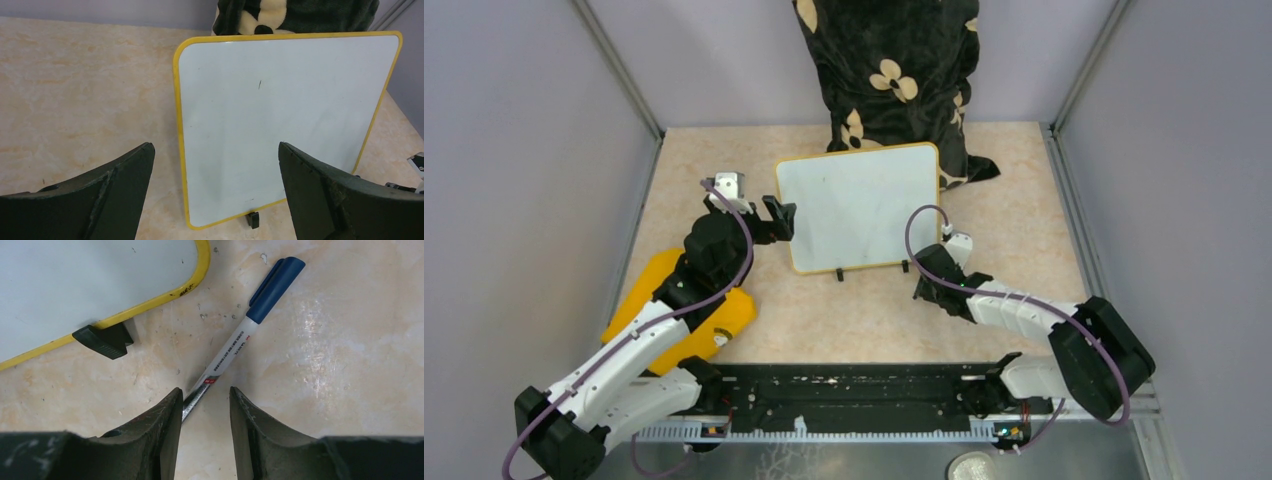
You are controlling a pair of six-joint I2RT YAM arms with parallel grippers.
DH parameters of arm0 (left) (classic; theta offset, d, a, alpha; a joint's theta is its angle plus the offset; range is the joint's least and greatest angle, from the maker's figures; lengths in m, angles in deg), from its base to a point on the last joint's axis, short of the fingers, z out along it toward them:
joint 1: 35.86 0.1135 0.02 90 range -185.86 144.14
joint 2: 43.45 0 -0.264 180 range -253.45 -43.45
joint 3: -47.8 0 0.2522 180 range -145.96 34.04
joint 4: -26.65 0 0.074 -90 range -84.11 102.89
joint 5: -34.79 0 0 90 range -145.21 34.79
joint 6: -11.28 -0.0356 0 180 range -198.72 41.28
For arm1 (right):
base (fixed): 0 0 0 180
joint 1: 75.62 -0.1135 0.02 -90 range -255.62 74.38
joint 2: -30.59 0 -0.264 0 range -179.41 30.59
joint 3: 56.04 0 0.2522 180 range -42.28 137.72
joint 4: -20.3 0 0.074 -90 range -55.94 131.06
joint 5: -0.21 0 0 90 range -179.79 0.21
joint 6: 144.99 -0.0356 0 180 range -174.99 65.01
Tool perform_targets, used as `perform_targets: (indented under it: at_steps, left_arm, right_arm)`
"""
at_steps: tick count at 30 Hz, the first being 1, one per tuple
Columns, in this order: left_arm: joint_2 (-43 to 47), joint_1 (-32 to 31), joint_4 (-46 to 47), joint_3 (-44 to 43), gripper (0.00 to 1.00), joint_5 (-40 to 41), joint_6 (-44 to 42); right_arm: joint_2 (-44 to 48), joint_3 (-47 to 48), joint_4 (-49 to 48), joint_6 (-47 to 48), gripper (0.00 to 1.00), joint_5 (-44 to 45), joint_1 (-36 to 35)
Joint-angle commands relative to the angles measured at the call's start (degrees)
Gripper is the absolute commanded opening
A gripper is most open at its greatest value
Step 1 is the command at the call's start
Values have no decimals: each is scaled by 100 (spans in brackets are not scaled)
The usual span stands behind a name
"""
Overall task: Write a sentence on the whiteboard
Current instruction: Open the whiteboard marker at the center of the board.
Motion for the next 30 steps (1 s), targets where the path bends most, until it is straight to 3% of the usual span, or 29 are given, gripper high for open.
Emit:
perform_targets:
  at_steps: [1, 15, 22, 30]
  left_arm:
    - [20, -18, 27, -161, 99, 23, 73]
    - [-17, -24, 20, -160, 99, 3, 91]
    - [-70, -16, 3, -177, 99, -44, 108]
    - [-163, -22, 0, -186, 99, -129, 117]
  right_arm:
    - [-113, 37, -215, 191, 37, -141, 65]
    - [503, -226, 301, 422, 4, -467, 64]
    - [1261, -437, 967, 502, 1, -1080, 60]
    - [1236, -107, 1556, 476, 0, -986, -933]
